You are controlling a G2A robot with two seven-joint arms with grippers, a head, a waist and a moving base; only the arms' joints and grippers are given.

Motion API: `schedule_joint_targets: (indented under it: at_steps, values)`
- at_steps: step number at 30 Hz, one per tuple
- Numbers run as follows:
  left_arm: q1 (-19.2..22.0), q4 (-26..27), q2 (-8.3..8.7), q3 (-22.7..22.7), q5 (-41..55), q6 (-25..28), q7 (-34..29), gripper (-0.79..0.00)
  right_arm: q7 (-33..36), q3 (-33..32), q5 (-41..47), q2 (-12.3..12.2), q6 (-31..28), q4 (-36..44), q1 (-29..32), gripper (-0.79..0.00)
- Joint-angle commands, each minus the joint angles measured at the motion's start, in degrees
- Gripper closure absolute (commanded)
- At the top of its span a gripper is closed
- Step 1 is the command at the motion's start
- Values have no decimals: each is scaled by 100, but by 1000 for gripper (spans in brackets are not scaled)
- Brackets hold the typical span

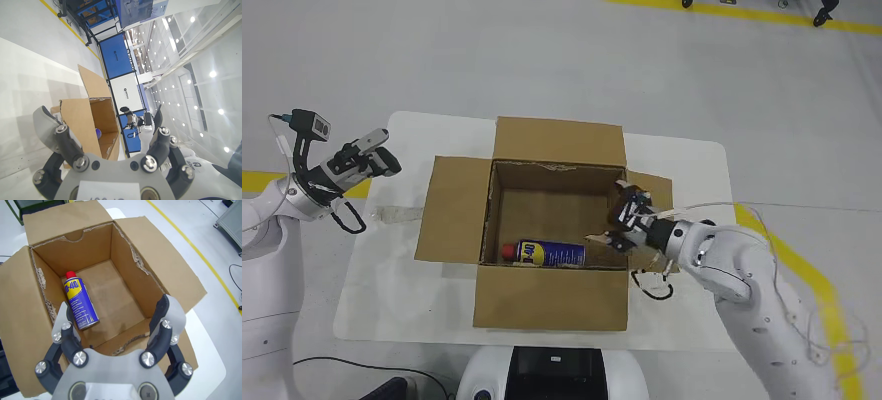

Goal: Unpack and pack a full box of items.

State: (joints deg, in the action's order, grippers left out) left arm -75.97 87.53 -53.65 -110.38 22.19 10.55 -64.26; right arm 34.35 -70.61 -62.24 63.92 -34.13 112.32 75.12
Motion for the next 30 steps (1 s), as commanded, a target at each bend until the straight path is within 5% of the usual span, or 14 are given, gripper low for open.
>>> schedule_joint_targets:
  at_steps: [1, 20, 30]
  values:
    - [0, 0, 0, 0, 0, 0, 0, -785, -143, -250, 1, -39, 19, 113, 306, -785]
    - [0, 0, 0, 0, 0, 0, 0, -785, -1330, -2473, -164, -273, 199, 552, 2627, -785]
    - [0, 0, 0, 0, 0, 0, 0, -785, -1607, -2776, -191, -285, 220, 624, 3031, -785]
